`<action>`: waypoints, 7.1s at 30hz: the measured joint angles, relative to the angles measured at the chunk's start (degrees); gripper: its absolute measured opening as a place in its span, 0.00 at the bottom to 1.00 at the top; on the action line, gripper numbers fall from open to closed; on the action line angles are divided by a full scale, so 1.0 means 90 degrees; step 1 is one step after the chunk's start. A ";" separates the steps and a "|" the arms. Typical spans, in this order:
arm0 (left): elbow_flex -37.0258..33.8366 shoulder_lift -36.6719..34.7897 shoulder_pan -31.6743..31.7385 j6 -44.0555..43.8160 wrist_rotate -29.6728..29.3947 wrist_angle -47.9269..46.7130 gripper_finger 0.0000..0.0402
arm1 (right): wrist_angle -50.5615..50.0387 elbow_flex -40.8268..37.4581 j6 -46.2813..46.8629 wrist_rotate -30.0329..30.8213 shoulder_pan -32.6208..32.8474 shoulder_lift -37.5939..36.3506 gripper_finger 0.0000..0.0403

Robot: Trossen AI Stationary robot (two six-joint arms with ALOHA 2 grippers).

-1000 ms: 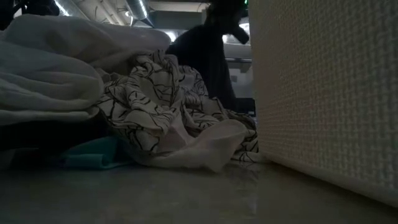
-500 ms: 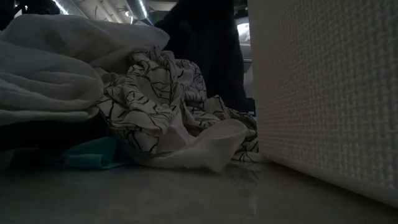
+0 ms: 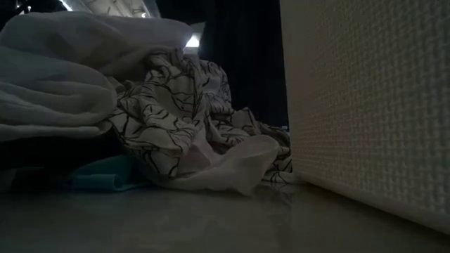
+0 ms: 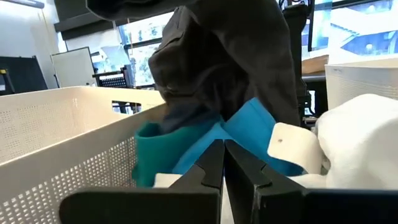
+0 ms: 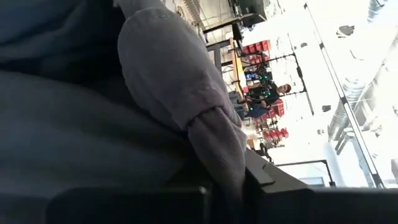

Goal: Sort clothes
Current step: Put the black shorts into the top white laundry organizer

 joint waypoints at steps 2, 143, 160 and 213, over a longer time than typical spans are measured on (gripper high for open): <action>0.0000 0.0000 0.0000 -0.0002 0.0000 -0.0002 0.01 | -0.0183 0.0206 -0.0092 0.0151 0.0000 0.0001 0.05; 0.0000 0.0000 0.0000 -0.0240 -0.0049 -0.0063 0.01 | -0.1333 -0.0927 0.3689 -0.0531 -0.1166 0.2420 0.23; 0.0000 -0.0001 0.0000 -0.0148 -0.0049 -0.0081 0.01 | -0.1770 0.1081 0.1889 0.0408 -0.1193 0.2400 0.03; 0.0000 -0.0002 0.0000 -0.0320 -0.0049 -0.0056 0.01 | 0.2720 0.1781 0.0783 -0.2282 -0.2091 0.4447 0.07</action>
